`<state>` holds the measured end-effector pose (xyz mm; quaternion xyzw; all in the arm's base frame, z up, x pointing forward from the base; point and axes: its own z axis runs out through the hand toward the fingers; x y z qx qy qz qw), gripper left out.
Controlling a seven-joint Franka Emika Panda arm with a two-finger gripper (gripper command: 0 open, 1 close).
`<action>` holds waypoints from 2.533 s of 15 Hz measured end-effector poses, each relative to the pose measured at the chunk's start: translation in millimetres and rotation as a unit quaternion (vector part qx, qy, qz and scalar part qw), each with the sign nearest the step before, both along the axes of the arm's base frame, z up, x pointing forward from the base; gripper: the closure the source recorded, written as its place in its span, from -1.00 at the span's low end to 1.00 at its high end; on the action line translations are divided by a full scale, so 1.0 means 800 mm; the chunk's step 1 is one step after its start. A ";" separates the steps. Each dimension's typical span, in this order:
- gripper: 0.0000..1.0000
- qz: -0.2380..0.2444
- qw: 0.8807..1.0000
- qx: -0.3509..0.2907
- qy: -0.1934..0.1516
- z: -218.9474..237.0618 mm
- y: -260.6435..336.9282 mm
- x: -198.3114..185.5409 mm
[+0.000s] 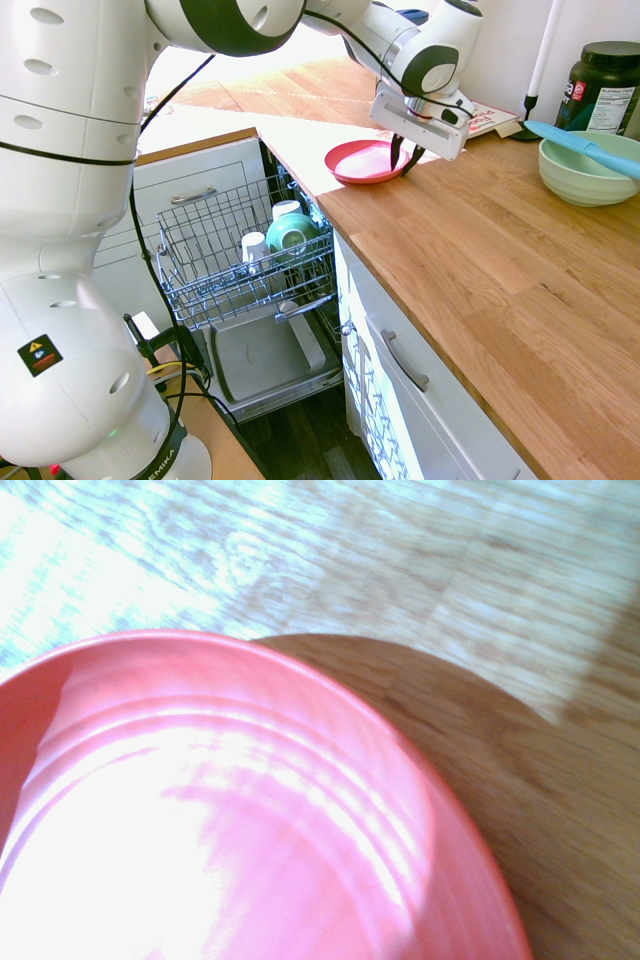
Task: Put the plate in the dishwasher
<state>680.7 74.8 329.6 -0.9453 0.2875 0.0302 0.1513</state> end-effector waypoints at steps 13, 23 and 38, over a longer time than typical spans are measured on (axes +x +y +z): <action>1.00 0.090 0.986 -0.128 -0.065 0.178 0.067 -0.014; 1.00 0.223 0.862 -0.409 -0.202 0.168 0.513 -0.278; 1.00 0.363 0.731 -0.566 -0.117 -0.164 0.705 -0.403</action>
